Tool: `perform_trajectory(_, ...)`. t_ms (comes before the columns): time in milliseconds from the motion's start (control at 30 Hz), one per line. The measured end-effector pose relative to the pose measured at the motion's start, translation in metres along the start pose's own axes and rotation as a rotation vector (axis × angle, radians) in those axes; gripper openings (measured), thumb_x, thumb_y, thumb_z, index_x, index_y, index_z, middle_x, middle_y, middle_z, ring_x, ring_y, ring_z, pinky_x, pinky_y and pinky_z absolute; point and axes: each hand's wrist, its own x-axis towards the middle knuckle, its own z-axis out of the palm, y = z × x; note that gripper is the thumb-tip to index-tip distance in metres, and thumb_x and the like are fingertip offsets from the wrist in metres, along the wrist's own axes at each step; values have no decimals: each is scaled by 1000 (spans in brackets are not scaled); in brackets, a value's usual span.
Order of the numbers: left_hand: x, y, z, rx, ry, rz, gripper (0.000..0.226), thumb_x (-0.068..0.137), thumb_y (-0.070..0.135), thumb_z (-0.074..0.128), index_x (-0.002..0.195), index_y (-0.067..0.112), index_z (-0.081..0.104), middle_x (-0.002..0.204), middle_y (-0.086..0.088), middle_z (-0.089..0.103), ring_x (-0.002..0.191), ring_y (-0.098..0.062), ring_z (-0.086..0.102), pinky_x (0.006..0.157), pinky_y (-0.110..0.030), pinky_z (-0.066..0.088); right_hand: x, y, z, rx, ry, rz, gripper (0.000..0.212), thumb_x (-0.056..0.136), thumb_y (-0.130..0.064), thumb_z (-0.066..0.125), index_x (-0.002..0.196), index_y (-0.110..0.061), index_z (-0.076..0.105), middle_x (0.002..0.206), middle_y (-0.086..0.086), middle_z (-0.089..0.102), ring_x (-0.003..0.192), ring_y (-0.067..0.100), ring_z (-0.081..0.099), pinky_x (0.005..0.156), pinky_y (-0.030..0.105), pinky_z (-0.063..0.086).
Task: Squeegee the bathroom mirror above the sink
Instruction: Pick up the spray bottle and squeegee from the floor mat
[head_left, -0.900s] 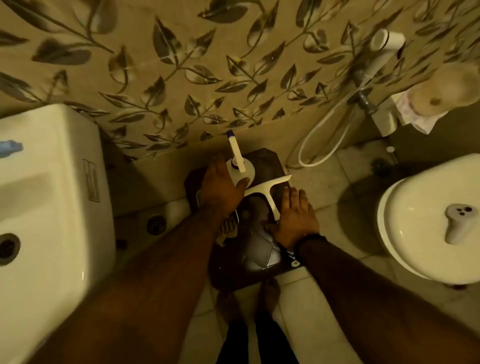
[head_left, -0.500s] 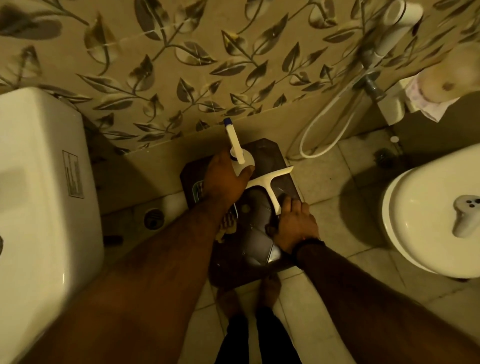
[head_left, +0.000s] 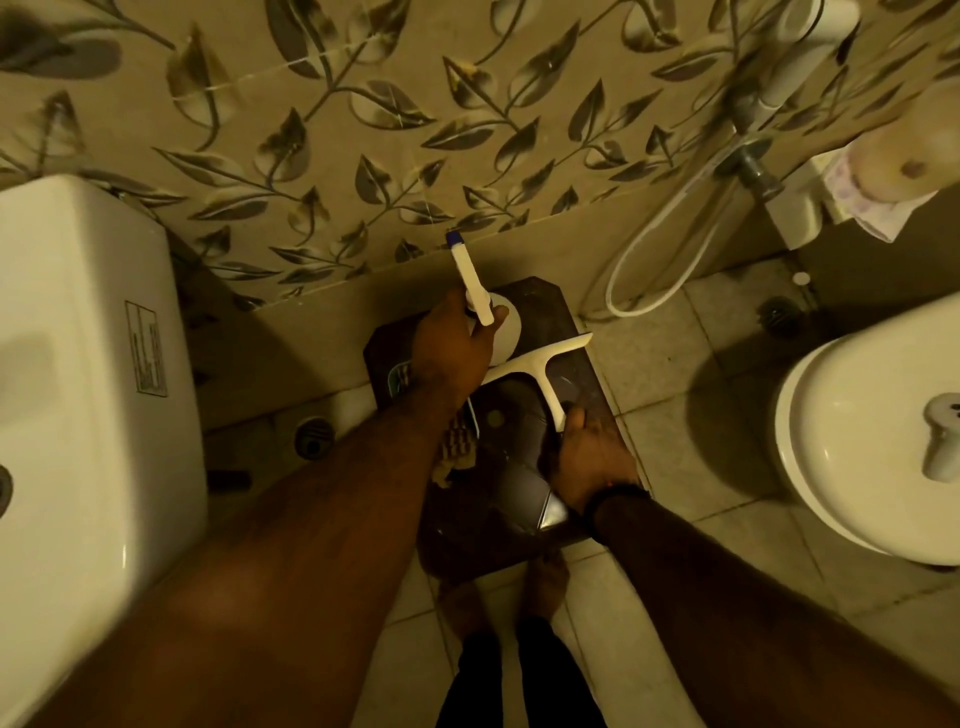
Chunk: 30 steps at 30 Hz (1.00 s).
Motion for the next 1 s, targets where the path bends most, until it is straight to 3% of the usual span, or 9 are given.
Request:
perform_trajectory(133, -2, 11, -7, -55, -8, 8, 43, 89, 33, 69, 124, 8, 62, 122, -11, 66, 118, -28, 59, 92, -32, 45, -2, -5, -1, 62, -68, 48, 43, 97, -30, 42, 135, -12, 33, 133, 17, 51, 117, 35, 54, 91, 43, 47)
perform_trajectory(333, -11, 35, -31, -76, -14, 55, 41, 91, 33, 67, 124, 10, 62, 121, -11, 67, 116, -27, 61, 93, -33, 45, -14, -16, -19, 167, -59, 101, 32, 99, -27, 39, 127, -11, 36, 123, 17, 58, 107, 34, 60, 90, 45, 51)
perform_trajectory(467, -19, 54, -58, -73, -19, 93, 38, 92, 35, 65, 122, 13, 62, 121, -8, 67, 115, -27, 61, 93, -34, 46, -28, -29, -48, 188, 8, 54, 32, 100, -25, 36, 128, -10, 34, 120, 18, 60, 105, 35, 61, 89, 46, 50)
perform_trajectory(600, -28, 80, -93, -85, 31, 162, 35, 92, 36, 64, 117, 13, 59, 109, -6, 67, 102, -24, 62, 86, -35, 49, -42, -48, -85, 211, 85, 26, 27, 99, -20, 39, 122, -7, 35, 116, 20, 62, 103, 37, 62, 89, 46, 51)
perform_trajectory(767, -38, 121, -145, -108, 136, 276, 31, 92, 38, 61, 109, 13, 58, 93, 6, 60, 88, -13, 58, 68, -6, 34, -61, -73, -132, 307, 167, 13, 30, 94, -20, 50, 119, -5, 40, 114, 20, 62, 101, 38, 62, 82, 40, 48)
perform_trajectory(933, -47, 160, -195, -152, 183, 333, 43, 94, 43, 55, 124, 12, 55, 103, 1, 68, 94, -14, 62, 76, -20, 43, -82, -101, -178, 431, 321, -14, 25, 94, -29, 54, 112, -12, 49, 102, 14, 67, 88, 32, 64, 72, 34, 49)
perform_trajectory(1000, -54, 174, -213, -189, 203, 335, 40, 93, 43, 55, 121, 14, 57, 97, 2, 72, 90, -8, 65, 78, -19, 45, -90, -114, -194, 461, 382, -27, 21, 92, -27, 56, 109, -16, 49, 98, 11, 66, 82, 27, 63, 70, 35, 51)
